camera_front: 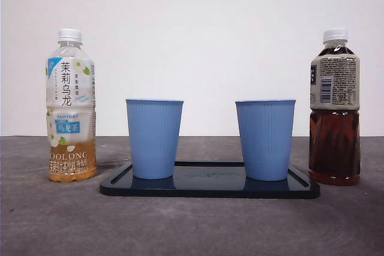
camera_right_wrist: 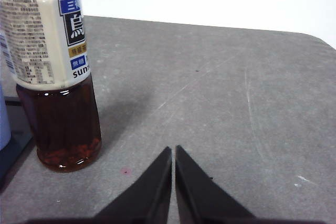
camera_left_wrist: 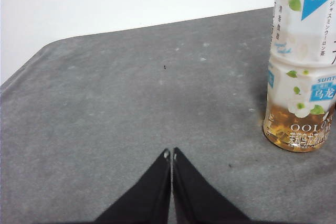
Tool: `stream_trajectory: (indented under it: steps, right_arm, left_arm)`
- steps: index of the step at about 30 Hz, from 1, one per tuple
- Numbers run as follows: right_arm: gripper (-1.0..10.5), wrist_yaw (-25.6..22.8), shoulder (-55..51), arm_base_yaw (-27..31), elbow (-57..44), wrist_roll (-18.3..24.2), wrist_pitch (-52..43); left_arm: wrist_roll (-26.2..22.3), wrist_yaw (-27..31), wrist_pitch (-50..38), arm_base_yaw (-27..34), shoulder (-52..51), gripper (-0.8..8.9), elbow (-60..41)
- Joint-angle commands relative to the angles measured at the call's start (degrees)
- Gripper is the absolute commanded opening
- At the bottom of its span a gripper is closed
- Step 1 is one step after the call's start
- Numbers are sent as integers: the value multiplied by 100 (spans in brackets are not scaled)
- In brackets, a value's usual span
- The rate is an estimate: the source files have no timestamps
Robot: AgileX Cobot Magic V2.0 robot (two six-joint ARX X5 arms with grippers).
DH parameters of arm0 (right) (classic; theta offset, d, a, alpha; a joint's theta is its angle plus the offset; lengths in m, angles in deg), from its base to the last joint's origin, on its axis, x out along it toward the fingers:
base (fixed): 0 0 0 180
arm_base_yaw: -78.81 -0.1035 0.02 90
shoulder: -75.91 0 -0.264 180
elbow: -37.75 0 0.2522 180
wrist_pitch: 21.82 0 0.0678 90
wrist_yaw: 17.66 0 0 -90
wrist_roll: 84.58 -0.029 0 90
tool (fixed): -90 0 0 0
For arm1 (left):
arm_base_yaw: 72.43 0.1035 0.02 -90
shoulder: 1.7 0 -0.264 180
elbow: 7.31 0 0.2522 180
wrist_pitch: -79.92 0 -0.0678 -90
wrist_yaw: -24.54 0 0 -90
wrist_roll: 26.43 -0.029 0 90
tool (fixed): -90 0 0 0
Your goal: Pour the drink into the cup
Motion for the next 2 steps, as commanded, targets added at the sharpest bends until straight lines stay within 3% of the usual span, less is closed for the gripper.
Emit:
stream_trajectory:
  steps: [1, 2]
  right_arm:
    - [6, -22, -17, 13, -22, -17, -44]
    - [7, -22, -17, 13, -22, -17, -44]
  left_arm:
    - [-66, 2, 52, 15, -7, 7, -105]
    - [-63, 2, 52, 15, -7, 7, -105]
